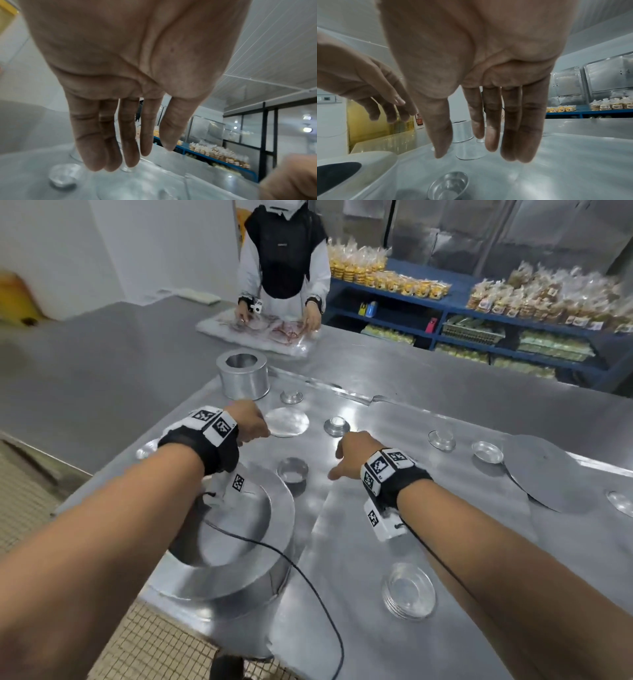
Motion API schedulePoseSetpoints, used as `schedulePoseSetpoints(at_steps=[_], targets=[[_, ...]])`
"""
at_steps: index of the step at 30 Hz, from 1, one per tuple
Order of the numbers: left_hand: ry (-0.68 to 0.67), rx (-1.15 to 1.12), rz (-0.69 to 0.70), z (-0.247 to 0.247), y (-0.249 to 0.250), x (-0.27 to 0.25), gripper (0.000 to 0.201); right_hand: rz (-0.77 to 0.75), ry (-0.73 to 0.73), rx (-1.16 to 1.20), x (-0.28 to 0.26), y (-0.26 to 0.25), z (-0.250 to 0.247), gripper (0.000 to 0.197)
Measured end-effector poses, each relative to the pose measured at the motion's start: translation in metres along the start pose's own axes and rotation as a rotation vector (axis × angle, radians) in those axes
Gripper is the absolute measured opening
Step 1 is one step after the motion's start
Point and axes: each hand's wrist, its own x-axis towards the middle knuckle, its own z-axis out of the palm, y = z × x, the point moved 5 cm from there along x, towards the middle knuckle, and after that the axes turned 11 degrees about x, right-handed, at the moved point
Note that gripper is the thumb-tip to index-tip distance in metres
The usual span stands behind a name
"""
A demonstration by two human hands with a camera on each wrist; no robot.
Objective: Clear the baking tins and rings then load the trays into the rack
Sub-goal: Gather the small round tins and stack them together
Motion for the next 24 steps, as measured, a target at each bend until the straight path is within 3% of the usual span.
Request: schedulePoseSetpoints(at_steps=[5,9,17,19,22,24], targets=[[0.026,0.21,-0.012,-0.04,-0.08,0.05,0.019,-0.009,-0.056,0.062,0.058,-0.041,0.036,0.081],[-0.062,0.317,-0.113,-0.029,-0.163,0.103,0.037,0.03,-0.113,0.025,0.093,-0.058,0.069,0.097],[-0.184,0.404,-0.199,0.022,-0.257,0.147,0.061,0.11,-0.191,-0.015,0.124,-0.048,0.11,0.084],[-0.2,0.407,-0.215,0.033,-0.27,0.153,0.058,0.105,-0.172,-0.021,0.126,-0.047,0.111,0.082],[-0.232,0.386,-0.232,0.037,-0.277,0.156,0.029,0.101,-0.155,-0.013,0.127,-0.046,0.11,0.08],[-0.249,0.367,-0.239,0.039,-0.28,0.159,0.038,0.103,-0.154,-0.016,0.127,-0.045,0.109,0.081]])
